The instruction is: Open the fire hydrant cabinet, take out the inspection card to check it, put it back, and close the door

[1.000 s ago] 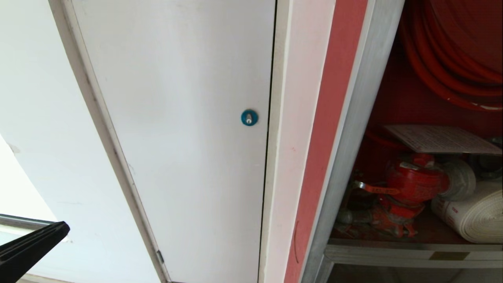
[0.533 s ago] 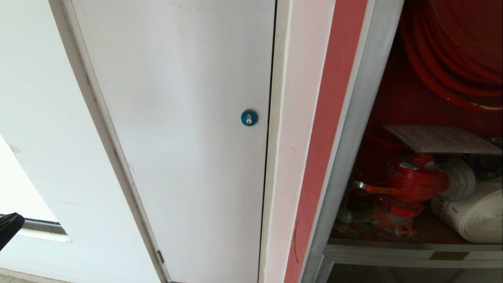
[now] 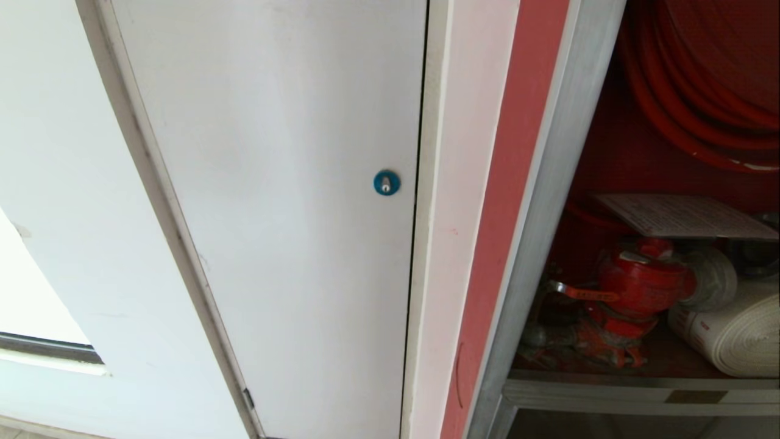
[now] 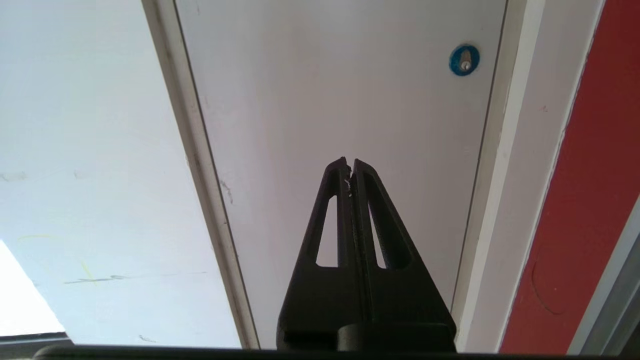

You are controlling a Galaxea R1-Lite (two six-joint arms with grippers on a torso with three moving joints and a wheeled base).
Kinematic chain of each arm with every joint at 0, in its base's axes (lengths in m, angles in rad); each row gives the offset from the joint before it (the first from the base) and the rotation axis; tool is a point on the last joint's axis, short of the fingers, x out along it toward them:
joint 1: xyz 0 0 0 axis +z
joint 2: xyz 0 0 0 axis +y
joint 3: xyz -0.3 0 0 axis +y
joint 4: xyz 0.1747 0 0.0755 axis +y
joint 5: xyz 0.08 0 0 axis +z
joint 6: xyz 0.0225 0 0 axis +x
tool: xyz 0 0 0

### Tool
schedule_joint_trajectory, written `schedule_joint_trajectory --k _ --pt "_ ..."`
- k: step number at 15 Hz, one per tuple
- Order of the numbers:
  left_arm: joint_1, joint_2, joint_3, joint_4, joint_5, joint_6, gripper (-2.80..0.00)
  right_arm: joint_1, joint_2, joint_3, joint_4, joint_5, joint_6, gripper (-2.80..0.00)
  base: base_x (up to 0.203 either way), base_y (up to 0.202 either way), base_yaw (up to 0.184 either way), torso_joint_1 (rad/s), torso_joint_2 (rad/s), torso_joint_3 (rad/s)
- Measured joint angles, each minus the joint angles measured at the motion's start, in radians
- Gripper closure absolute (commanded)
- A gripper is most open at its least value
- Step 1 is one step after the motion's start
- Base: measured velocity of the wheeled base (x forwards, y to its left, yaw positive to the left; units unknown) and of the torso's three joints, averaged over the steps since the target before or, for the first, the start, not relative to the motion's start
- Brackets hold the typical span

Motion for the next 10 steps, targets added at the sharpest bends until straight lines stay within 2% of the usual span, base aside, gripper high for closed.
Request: schedule_joint_trajectory --k 6,10 --pt "0.004 -0.145 0.076 0.082 -0.001 0.021 0.0 0.0 0.0 0.0 0.0 0.0 0.0 0.0 0.0 0.0 0.0 0.0 0.0 0.0" --pt "0.006 -0.199 0.137 0.082 -0.004 0.072 0.0 0.0 0.0 0.0 0.0 0.0 0.0 0.0 0.0 0.0 0.0 0.0 0.0 0.0"
